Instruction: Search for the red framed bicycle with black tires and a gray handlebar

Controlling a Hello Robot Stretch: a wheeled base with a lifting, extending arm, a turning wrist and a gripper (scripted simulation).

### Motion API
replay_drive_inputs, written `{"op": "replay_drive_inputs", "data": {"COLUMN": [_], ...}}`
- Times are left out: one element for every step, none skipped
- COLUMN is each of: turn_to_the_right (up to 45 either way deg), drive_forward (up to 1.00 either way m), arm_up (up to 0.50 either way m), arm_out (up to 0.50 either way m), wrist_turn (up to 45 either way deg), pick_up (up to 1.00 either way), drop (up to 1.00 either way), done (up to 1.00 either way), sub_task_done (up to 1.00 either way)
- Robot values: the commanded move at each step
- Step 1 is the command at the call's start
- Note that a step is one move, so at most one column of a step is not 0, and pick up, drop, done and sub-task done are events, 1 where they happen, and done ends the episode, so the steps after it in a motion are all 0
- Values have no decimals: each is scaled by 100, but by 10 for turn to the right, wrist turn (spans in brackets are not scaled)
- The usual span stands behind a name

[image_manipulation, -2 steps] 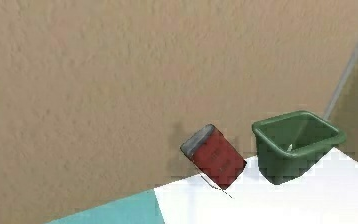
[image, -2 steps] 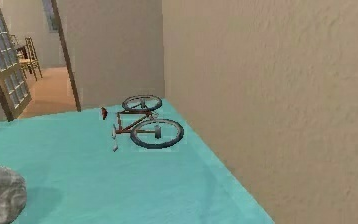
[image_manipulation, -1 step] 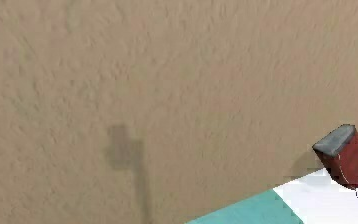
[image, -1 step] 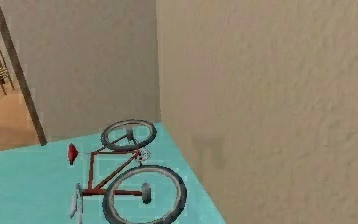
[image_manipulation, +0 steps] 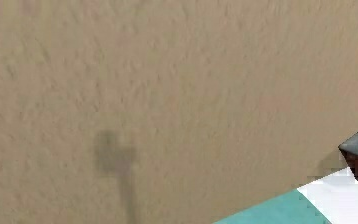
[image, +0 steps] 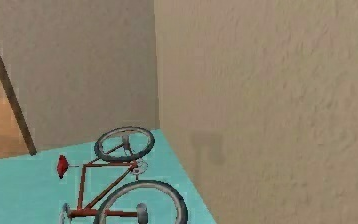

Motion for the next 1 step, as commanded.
{"op": "replay_drive_inputs", "data": {"turn_to_the_right": [0], "drive_forward": [0], "arm_up": [0], "arm_out": [0], "wrist_turn": [0], "pick_up": [0], "drop": [0], "done": [100], "sub_task_done": [0]}}
